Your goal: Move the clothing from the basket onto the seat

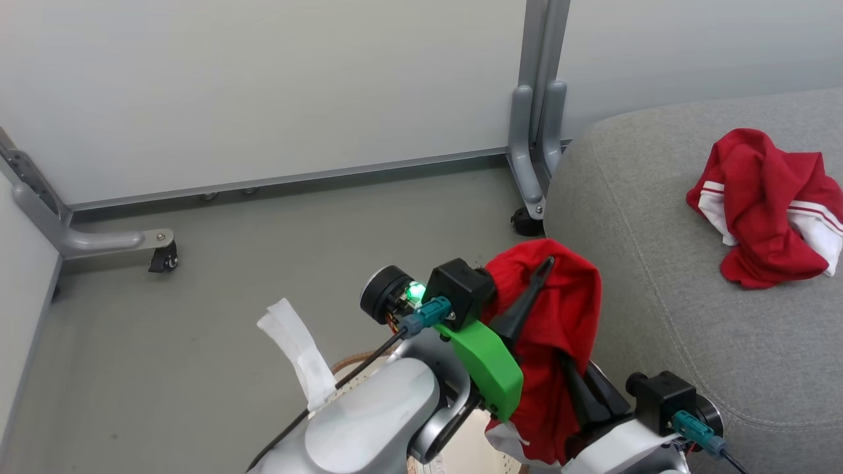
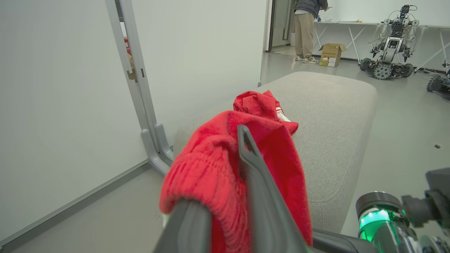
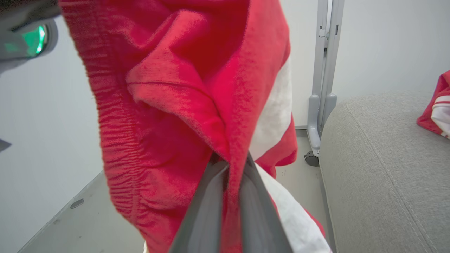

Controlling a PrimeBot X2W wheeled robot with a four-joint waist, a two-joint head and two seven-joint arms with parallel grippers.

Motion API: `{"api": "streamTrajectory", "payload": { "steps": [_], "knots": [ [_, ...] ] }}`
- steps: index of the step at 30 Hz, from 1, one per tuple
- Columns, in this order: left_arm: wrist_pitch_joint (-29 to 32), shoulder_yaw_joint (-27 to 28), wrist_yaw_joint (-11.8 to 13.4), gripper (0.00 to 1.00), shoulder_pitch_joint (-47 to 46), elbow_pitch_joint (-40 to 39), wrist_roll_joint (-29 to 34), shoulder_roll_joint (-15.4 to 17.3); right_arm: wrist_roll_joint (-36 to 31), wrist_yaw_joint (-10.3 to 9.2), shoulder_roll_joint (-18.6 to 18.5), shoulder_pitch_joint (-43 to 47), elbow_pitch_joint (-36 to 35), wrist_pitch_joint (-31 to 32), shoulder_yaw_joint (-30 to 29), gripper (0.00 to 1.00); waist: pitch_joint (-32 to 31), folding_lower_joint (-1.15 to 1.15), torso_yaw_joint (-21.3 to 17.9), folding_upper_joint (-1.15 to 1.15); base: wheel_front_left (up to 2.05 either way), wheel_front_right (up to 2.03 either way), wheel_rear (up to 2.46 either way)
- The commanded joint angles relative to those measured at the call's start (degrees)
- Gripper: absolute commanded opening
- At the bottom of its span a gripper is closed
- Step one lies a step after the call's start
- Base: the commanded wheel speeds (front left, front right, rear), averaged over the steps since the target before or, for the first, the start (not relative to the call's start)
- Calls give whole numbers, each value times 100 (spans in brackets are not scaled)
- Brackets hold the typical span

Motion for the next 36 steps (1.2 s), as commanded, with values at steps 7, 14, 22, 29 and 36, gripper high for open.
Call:
{"api": "streamTrajectory", "payload": {
  "steps": [7, 14, 22, 29, 36],
  "knots": [
    [68, -97, -14, 100, 138, 85, -62, 63, 63, -1, 42, 98, -36, -19, -184, 0, -22, 0, 44, 0, 0, 0, 0],
    [181, -161, -35, 100, 253, 92, -146, 191, 92, -1, 56, 79, -117, -19, -376, 0, -43, 0, 75, 0, 0, 0, 0],
    [151, -64, -139, 100, 666, -15, -486, 431, 219, -1, 78, 112, -169, -19, -612, 0, -41, 0, 57, 0, 0, 0, 0],
    [-131, 147, -58, 100, 1043, -201, -632, 800, 281, -1, 92, 86, -201, -19, -673, 0, 23, 0, 2, 0, 0, 0, 0],
    [-435, 411, 251, 100, 1242, -378, -509, 1131, 284, -1, 97, 17, -197, -19, -663, 0, 98, 0, -119, 0, 0, 0, 0]
  ]
}}
